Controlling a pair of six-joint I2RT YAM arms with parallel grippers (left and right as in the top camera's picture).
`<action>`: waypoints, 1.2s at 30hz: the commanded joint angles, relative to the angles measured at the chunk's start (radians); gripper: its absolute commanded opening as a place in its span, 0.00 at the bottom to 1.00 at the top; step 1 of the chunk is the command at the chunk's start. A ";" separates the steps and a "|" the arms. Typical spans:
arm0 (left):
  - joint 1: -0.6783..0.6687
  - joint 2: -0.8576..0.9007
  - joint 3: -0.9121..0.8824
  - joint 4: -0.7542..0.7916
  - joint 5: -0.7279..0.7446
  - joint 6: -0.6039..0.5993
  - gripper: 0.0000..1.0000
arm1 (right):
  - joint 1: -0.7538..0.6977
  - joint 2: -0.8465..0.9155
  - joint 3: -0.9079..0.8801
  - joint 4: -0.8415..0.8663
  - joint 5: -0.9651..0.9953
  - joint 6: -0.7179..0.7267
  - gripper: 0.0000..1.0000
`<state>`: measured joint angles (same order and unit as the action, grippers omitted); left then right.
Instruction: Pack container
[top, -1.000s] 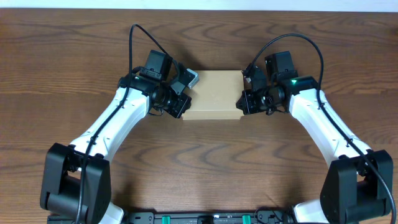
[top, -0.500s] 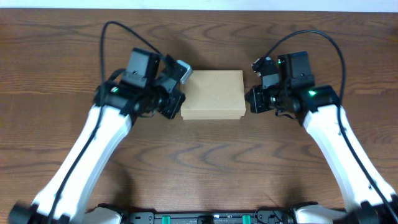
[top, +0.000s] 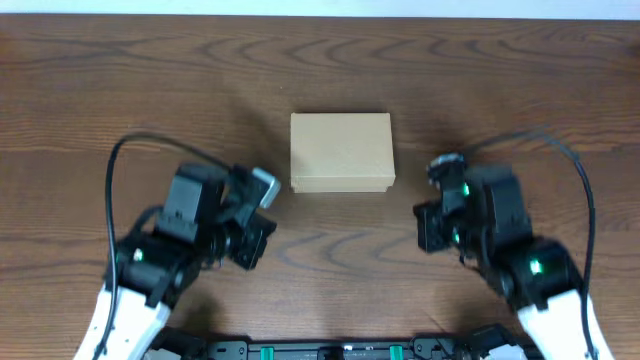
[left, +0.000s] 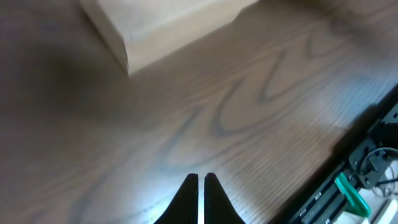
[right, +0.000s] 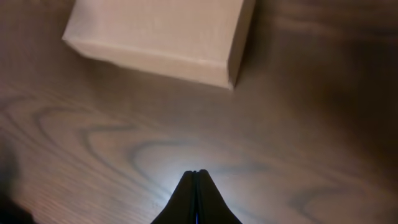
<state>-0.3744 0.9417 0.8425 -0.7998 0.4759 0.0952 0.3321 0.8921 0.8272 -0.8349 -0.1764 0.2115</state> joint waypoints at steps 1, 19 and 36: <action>-0.002 -0.084 -0.062 0.042 0.018 -0.059 0.06 | 0.019 -0.101 -0.071 0.053 0.026 0.054 0.04; -0.002 -0.105 -0.079 0.037 -0.016 -0.058 0.95 | 0.018 -0.141 -0.104 0.053 -0.014 0.341 0.99; 0.049 -0.240 -0.144 0.152 -0.209 -0.174 0.95 | 0.018 -0.141 -0.104 0.053 -0.014 0.341 0.99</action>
<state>-0.3584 0.7589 0.7433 -0.6853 0.3931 0.0170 0.3408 0.7517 0.7315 -0.7815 -0.1867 0.5415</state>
